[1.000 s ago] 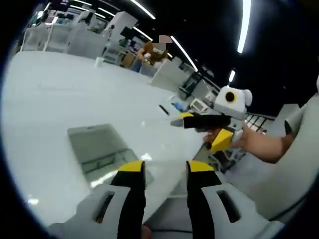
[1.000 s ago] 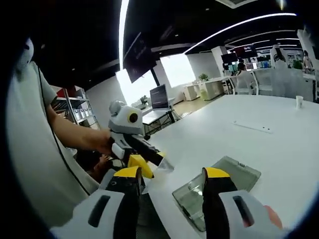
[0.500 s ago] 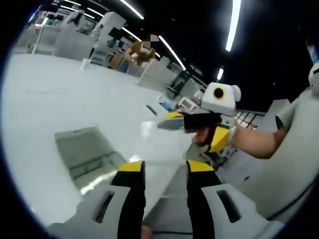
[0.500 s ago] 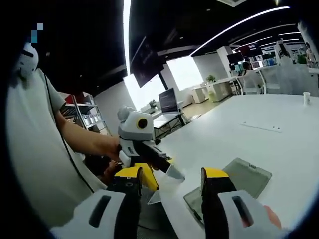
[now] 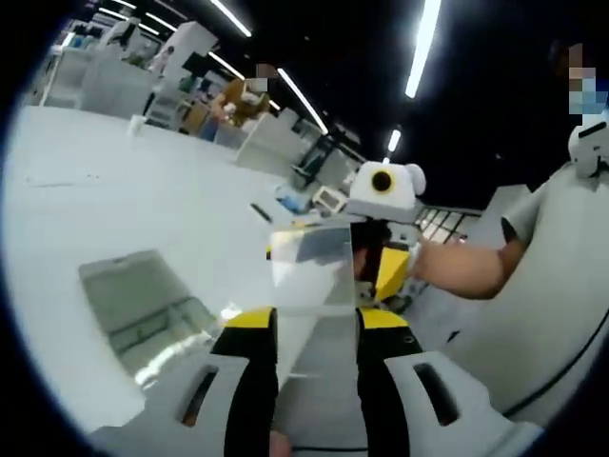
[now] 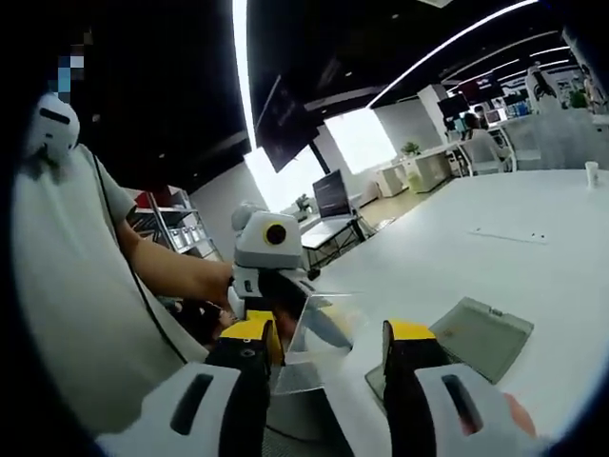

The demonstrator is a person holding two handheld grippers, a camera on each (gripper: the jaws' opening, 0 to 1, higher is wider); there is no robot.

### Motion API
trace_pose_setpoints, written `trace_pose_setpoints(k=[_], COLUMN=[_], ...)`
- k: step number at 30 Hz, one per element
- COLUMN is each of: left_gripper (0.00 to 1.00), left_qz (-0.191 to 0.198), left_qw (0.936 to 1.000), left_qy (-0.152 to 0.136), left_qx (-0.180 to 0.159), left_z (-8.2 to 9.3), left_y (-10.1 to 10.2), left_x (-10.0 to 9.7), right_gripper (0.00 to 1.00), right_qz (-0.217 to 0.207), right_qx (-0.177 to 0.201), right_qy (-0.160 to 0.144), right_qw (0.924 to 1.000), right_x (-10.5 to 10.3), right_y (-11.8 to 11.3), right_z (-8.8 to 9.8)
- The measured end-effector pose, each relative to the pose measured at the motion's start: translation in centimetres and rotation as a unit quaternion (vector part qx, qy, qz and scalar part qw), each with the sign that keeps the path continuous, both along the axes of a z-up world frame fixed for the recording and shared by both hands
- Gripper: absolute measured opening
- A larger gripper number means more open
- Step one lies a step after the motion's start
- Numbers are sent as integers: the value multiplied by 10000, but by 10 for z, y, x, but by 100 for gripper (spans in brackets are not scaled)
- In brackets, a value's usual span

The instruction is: Insert the divider into the dual guide fixture by aligning both edges with the guide slots and pushing it downward to the bottom, including one-sided entry, uneven engagement, binding, and posture correction.

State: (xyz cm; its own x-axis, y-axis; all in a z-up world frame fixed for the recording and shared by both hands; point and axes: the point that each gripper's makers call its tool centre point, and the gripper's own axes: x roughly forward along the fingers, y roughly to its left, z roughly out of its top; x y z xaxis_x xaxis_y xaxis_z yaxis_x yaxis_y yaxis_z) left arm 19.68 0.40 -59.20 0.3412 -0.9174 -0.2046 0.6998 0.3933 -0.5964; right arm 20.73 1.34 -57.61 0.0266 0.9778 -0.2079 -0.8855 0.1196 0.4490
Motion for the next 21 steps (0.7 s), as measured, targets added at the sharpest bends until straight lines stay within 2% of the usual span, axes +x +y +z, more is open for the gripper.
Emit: trace_pose_setpoints(k=[11,16,21], left_gripper=[28,28,28], left_qz=[-252,-358,-396], left_qw=[9995,9992,9989], left_qy=[-134,-99,-95], left_qx=[-144,-169,-222], left_z=[7,8,10], left_y=[-7,-10,-10], left_x=[-4,-6,-5], right_gripper=[41,40,37], right_qz=[191,237,253], right_qx=[184,178,347], right_qy=[265,315,386], right_qw=[9993,9991,9983], right_x=[-6,-6,-5], right_y=[0,2,3], right_z=[1,-2,4])
